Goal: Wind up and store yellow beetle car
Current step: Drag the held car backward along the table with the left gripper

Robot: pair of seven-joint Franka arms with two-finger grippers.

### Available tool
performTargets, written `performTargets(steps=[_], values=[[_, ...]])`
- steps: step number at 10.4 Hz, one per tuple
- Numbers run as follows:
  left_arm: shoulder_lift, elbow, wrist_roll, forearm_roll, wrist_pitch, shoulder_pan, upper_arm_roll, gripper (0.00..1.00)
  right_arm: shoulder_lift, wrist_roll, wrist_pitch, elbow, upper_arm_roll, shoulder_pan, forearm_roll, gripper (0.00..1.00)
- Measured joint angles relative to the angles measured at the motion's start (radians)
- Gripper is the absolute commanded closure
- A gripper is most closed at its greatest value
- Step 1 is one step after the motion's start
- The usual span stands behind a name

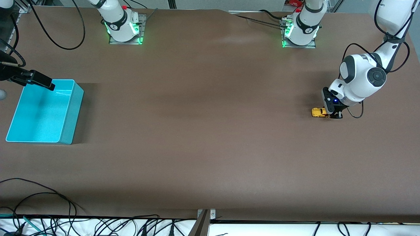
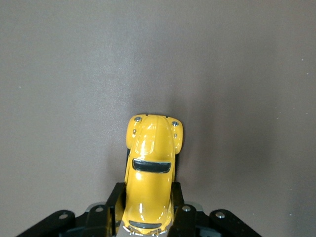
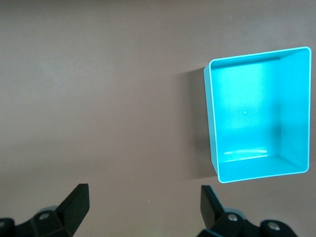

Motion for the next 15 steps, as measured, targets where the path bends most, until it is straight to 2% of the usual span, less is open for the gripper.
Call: performTargets(steps=[3, 5, 11, 15], values=[[0.002, 0.003, 0.032, 0.0, 0.0, 0.006, 0.009, 1.0, 0.0, 0.0, 0.0, 0.0, 0.0, 0.0, 0.0, 0.0], [0.013, 0.021, 0.07, 0.0, -0.002, 0.013, 0.056, 1.0, 0.0, 0.0, 0.0, 0.0, 0.0, 0.0, 0.0, 0.0], [0.05, 0.079, 0.196, 0.0, -0.007, 0.132, 0.083, 1.0, 0.0, 0.0, 0.0, 0.0, 0.0, 0.0, 0.0, 0.0], [0.097, 0.152, 0.333, 0.0, -0.005, 0.223, 0.122, 1.0, 0.0, 0.0, 0.0, 0.0, 0.0, 0.0, 0.0, 0.0]])
